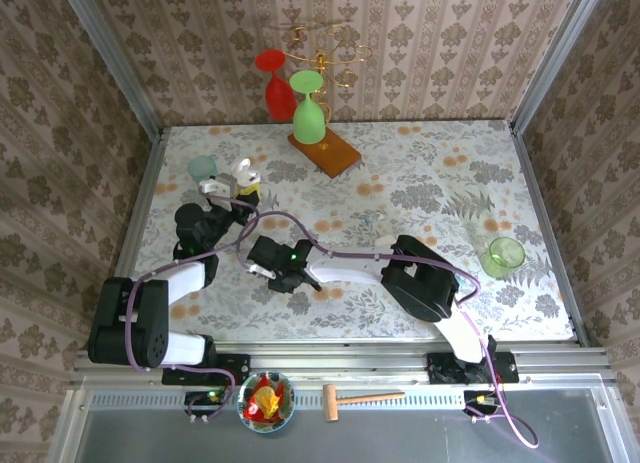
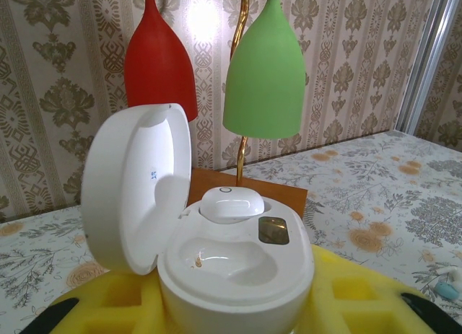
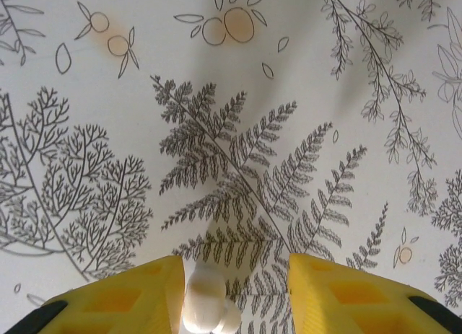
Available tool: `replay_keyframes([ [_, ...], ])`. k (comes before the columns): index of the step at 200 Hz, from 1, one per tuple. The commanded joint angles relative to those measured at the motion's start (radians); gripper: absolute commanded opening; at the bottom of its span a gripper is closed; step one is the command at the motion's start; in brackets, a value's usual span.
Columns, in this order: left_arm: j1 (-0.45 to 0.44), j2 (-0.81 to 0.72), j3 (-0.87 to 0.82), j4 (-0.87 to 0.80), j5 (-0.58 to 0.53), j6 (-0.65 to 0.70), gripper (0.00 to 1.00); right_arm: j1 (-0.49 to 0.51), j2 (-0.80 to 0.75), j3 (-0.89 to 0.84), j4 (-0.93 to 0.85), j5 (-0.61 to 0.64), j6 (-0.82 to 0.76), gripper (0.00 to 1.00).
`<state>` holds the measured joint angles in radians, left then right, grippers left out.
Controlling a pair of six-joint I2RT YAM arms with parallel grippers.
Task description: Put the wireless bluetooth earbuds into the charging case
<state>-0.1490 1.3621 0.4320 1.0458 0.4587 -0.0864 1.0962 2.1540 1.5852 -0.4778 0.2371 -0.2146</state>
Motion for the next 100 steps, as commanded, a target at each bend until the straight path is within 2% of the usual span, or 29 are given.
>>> replay_keyframes([
  [1,0.006,0.0,0.022,0.028,0.011,-0.004,0.02,0.005,0.042,0.037,-0.047,0.02,-0.018,0.42],
  [50,0.008,-0.007,0.017,0.017,0.006,0.007,0.02,0.003,0.08,0.069,-0.113,0.015,-0.013,0.4],
  [100,0.008,-0.008,0.016,0.023,0.009,0.002,0.02,-0.002,0.094,0.089,-0.158,0.047,0.012,0.25],
])
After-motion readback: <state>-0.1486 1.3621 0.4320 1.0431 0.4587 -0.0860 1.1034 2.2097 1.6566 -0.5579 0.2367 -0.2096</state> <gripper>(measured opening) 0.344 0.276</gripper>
